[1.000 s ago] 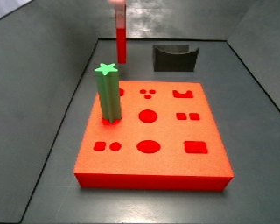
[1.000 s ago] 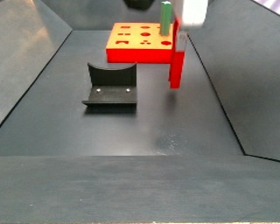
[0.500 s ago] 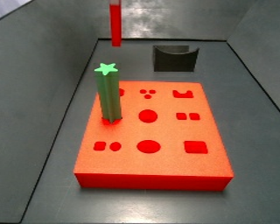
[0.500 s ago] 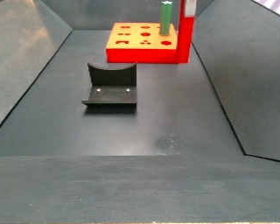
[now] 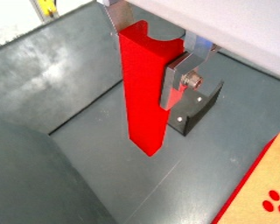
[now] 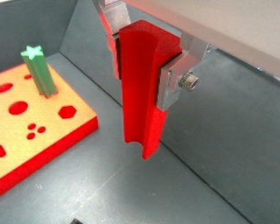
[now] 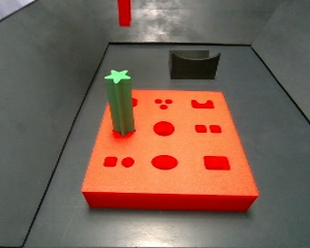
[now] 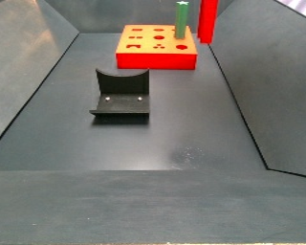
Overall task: Pick up the arch object. Move up. Place the arch object on the fixture. Regrasp the arch object. Rotate the arch object. Move to above the board. Insert the arch object.
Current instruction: Move to above the board.
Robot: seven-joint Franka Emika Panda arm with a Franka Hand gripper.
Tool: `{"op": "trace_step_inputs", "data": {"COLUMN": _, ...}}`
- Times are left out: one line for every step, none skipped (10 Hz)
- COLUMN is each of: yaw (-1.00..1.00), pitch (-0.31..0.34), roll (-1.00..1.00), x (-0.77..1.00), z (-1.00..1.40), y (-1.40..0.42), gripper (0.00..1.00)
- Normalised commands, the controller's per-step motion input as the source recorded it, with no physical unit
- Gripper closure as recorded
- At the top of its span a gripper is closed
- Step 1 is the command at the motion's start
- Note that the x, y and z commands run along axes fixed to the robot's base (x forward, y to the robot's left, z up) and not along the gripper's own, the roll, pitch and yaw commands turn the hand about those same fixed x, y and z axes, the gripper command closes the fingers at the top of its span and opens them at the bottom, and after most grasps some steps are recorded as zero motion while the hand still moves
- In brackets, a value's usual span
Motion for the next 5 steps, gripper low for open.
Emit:
{"op": "trace_step_inputs", "data": {"yaw": 0.02, "pitch": 0.095, "roll": -0.03, "x": 0.01, "z": 0.28, "y": -0.02, "gripper": 1.00}}
{"op": "trace_step_inputs", "data": {"yaw": 0.01, "pitch": 0.092, "roll": -0.04, "x": 0.01, "z": 0.17, "y": -0.01, "gripper": 1.00}}
{"op": "trace_step_inputs", "data": {"yaw": 1.00, "pitch": 0.000, "roll": -0.02, "x": 0.29, "z": 0.14, "y": -1.00, "gripper": 1.00}}
{"op": "trace_step_inputs", "data": {"yaw": 1.00, "pitch": 0.000, "roll": -0.01, "x": 0.29, "z": 0.15, "y": -1.00, "gripper": 1.00}}
{"op": "trace_step_inputs", "data": {"yaw": 1.00, "pitch": 0.006, "roll": 0.00, "x": 0.30, "z": 0.14, "y": -1.00, "gripper": 1.00}}
